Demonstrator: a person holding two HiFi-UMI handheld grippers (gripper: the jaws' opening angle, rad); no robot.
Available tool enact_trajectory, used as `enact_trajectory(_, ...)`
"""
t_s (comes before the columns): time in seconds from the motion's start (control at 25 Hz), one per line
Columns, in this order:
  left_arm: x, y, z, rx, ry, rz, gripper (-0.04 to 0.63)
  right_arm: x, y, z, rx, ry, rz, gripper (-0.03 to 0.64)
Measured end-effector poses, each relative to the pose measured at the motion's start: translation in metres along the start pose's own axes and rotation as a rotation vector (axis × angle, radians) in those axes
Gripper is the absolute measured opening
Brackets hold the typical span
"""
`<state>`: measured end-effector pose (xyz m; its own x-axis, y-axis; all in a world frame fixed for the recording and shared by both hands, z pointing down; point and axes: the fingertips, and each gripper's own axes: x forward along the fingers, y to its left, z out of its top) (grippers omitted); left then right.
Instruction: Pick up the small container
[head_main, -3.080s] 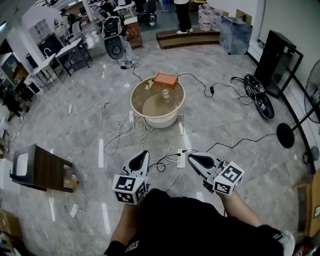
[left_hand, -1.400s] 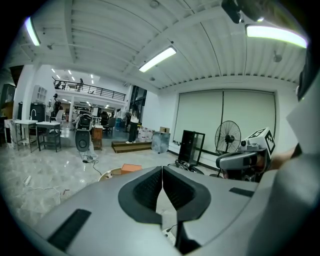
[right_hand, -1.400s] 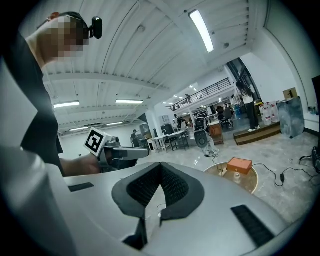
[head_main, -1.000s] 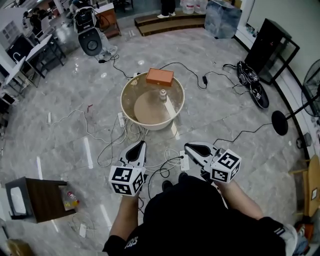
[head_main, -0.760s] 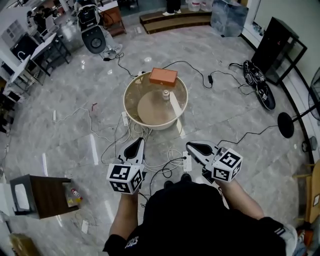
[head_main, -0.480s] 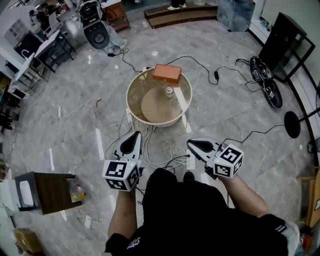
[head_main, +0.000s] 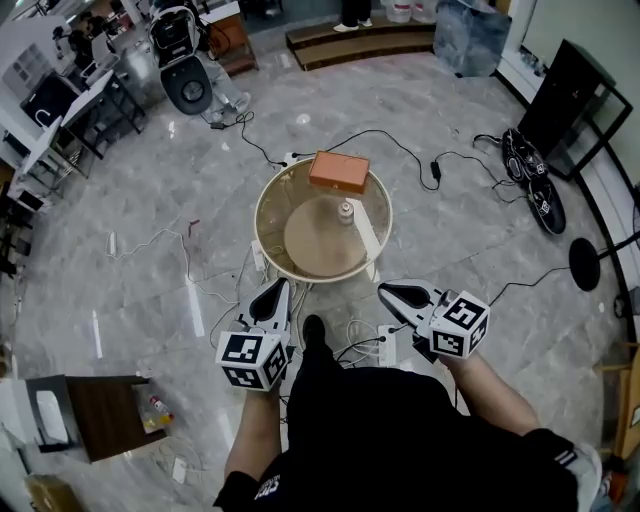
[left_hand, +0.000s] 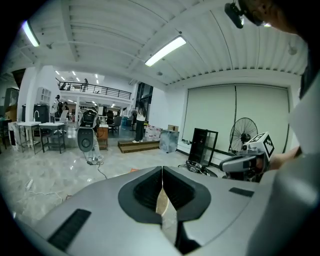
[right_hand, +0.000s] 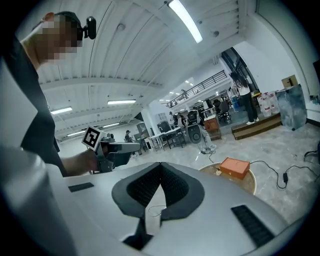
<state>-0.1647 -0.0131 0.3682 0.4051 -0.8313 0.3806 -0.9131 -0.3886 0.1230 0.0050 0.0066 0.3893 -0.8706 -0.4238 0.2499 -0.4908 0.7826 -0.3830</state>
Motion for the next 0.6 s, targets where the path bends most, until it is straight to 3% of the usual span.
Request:
enact_trajectory(0.24, 0.058, 0.103, 0.045, 0.142, 0.008, -0.024, 0.02, 0.118, -0.038, 0.049, 0.034, -0.017, -0.033, 0.014)
enact_trajectory(0.48, 0.101, 0.196, 0.062, 0.096, 0.03, -0.118, 0.019, 0.222, -0.054, 0.078, 0.073, -0.005, -0.073, 0.014)
enact_trajectory(0.6, 0.124, 0.217, 0.068, 0.125, 0.039, -0.168, 0.019, 0.242, -0.074, 0.079, 0.09, -0.016, -0.123, 0.014)
